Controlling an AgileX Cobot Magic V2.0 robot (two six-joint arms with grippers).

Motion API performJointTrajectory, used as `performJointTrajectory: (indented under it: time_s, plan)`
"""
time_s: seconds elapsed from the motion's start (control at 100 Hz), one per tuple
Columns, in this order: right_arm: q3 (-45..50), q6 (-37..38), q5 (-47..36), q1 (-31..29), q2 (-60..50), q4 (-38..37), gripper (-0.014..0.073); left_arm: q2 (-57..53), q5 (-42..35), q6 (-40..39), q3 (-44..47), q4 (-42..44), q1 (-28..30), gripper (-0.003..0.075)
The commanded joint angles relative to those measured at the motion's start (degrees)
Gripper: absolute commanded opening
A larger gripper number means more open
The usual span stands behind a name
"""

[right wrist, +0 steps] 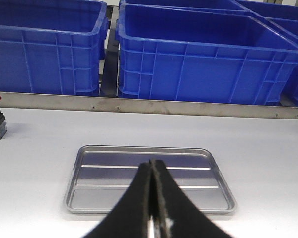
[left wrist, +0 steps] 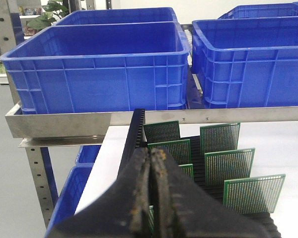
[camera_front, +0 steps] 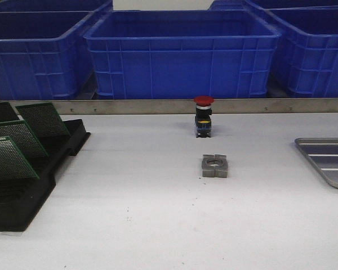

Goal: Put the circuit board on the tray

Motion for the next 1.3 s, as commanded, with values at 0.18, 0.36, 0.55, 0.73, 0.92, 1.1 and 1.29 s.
performJointTrajectory:
  time_s: [0.18,0.36,0.55,0.73,0.92,1.1,1.29]
  plan:
    - [0.13,0.04,-4.38,-0.31,-1.10,-0.60,-0.0060,-1.74,-5.36,-0.26,1.66,0.58,-0.38,-0.0017]
    - [0.13,0.04,-4.38,-0.31,-1.10,-0.60,-0.0060,-1.74,-5.65,-0.26,0.49,0.58,-0.38,-0.0017]
    - [0.13,0.04,-4.38,-0.31,-1.10,-0.60,-0.0060,-0.76,4.63,-0.26,-7.09,0.58,-0.38,-0.0017]
    - [0.13,0.04,-4.38,-0.31,-1.10,-0.60,-0.0060,4.74,16.00,-0.26,-16.28,0.58,-0.38,-0.0017]
    - [0.13,0.04,-4.38,-0.31,-1.10,-0.60,-0.0060,14.33,26.40,-0.26,-26.06,0.58,-0.38,-0.0017]
    - [0.13,0.04,-4.38,-0.31,-1.10,-0.60,-0.0060,24.12,29.38,-0.26,-32.31,0.58,-0.38,-0.0016]
    - [0.13,0.04,-4.38,-0.31,-1.10,-0.60,-0.0060,34.24,33.18,14.39,-36.99,-4.01,-0.38,0.0001]
